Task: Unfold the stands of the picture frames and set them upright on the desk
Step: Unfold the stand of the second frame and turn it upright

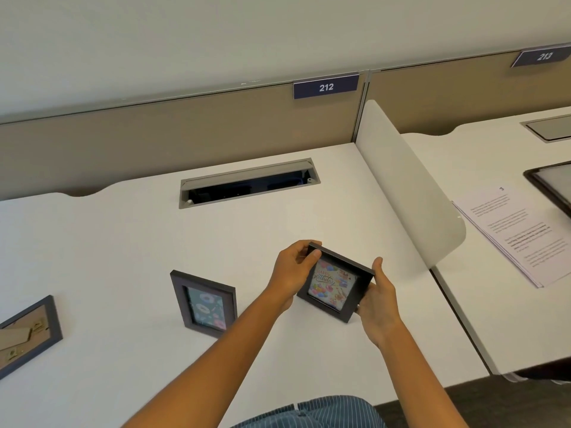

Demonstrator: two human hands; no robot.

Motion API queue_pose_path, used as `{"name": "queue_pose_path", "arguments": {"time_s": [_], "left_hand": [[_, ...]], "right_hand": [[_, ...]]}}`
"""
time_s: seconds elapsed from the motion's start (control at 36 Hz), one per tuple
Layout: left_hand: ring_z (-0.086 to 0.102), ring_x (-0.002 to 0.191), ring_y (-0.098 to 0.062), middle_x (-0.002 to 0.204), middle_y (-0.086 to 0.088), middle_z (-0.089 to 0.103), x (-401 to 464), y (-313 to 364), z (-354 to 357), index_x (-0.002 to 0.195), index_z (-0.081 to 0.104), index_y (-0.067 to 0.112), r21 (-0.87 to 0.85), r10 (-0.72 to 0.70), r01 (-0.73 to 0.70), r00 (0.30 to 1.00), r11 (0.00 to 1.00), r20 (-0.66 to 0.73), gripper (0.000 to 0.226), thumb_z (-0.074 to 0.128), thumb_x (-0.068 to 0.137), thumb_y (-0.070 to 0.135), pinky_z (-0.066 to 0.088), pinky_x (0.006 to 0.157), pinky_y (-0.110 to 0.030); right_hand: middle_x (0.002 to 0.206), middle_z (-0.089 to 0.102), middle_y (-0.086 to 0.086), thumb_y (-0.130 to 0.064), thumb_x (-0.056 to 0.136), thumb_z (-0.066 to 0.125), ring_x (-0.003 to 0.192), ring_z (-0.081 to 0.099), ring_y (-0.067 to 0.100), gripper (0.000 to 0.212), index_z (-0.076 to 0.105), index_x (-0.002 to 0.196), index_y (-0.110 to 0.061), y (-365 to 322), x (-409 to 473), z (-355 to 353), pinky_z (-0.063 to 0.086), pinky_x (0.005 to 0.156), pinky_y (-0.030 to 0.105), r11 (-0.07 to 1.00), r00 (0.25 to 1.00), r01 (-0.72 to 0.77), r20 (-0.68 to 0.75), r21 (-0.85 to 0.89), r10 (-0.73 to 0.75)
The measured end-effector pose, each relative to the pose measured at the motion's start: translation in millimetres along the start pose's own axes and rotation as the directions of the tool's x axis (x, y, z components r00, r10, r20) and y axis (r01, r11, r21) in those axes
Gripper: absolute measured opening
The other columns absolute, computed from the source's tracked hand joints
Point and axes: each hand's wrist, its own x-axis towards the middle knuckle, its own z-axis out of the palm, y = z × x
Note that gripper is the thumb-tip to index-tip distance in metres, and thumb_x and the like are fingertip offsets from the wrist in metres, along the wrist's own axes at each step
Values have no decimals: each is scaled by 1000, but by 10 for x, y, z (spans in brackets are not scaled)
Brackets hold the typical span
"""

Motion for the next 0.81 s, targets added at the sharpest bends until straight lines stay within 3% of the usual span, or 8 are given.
{"name": "queue_pose_path", "arguments": {"time_s": [0.08,0.22,0.39,0.53,0.72,0.81], "left_hand": [[66,97,11,115,9,73,33,-16,4,123,72,27,4,0,1,1000,1000,-13,23,64,102,25,53,72,-6],[64,96,16,115,13,72,67,-30,6,125,70,27,38,-9,9,1000,999,-24,24,61,104,26,52,70,-4],[65,101,4,114,15,71,75,-44,11,131,65,23,83,-38,42,998,996,-50,27,56,106,26,51,67,-4],[63,107,0,121,9,70,57,-81,21,135,62,21,115,-70,75,996,990,-48,30,52,108,23,50,74,-10],[62,110,-1,127,10,65,41,-122,12,143,56,23,164,-86,93,995,982,-46,36,50,108,23,50,65,-4],[55,120,-5,141,5,59,24,-112,3,149,49,23,182,-87,97,994,978,-65,43,53,107,25,46,76,-6]], "right_hand": [[121,85,6,-92,92,43,120,77,33,87,80,128,-23,19,46,4,57,94,45,1000,1000,-3,-11,8,3],[124,84,6,-89,94,42,126,73,34,84,79,132,-24,35,97,11,49,117,54,1000,1000,-2,-21,6,2],[126,84,6,-85,99,38,128,71,35,79,77,133,-25,33,122,14,45,122,59,1000,1000,-9,-25,18,10],[131,82,8,-83,101,34,132,68,36,79,75,137,-26,23,133,7,41,123,62,1000,1000,-13,-15,24,14],[130,82,6,-81,103,31,131,68,34,75,72,139,-29,35,142,22,44,118,59,1000,1000,-18,-8,-1,18],[140,75,8,-77,107,24,135,64,35,74,68,144,-30,36,143,21,40,124,65,998,1000,-10,-10,-63,9]]}}
